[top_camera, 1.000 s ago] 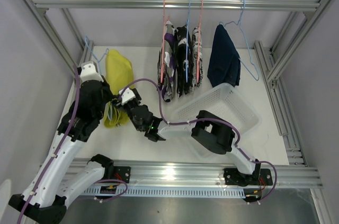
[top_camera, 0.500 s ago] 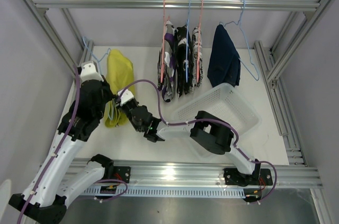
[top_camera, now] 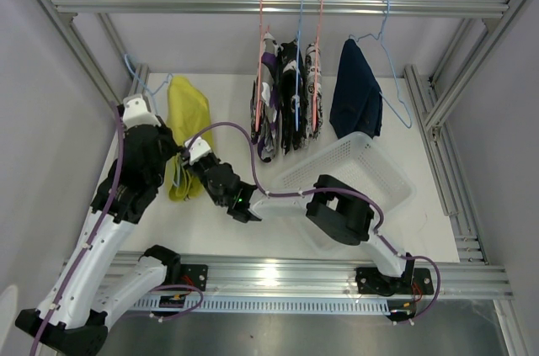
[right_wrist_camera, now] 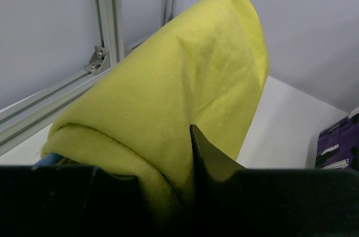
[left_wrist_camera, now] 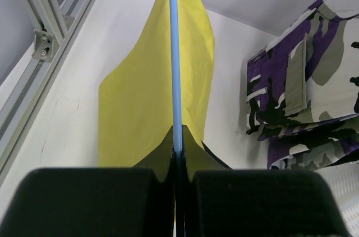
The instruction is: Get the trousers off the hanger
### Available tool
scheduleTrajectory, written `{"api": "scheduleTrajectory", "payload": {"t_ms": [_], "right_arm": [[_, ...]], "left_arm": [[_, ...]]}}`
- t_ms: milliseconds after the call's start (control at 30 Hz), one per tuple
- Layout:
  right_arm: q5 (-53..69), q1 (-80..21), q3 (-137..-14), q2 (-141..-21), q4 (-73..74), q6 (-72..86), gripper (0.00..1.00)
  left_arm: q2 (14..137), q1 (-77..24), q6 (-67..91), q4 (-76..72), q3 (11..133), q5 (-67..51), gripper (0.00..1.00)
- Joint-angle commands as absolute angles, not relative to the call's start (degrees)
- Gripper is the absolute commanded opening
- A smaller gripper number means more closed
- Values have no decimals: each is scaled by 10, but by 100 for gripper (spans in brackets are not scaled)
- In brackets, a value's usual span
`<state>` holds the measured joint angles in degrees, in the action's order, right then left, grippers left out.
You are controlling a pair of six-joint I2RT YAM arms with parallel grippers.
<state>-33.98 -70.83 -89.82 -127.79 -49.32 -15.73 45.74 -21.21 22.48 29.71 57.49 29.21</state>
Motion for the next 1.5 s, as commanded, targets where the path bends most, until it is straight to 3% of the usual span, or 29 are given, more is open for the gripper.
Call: {"api": "scheduleTrajectory", "payload": {"t_ms": [0, 533, 900, 1467], "right_arm": [[-347, -719, -942, -1191, -540, -162, 0], [-384, -721, -904, -1121, -533, -124, 0], [-395, -707, -876, -1127, -544, -82, 0], [-366, -700, -961, -1085, -450, -116, 0]], "left_arm": [[466, -213, 217, 283, 584, 291, 1], [452, -207, 222, 265, 568, 294, 1], [417, -191, 233, 226, 545, 225, 1], [435, -180, 228, 234, 552, 214, 1]]}}
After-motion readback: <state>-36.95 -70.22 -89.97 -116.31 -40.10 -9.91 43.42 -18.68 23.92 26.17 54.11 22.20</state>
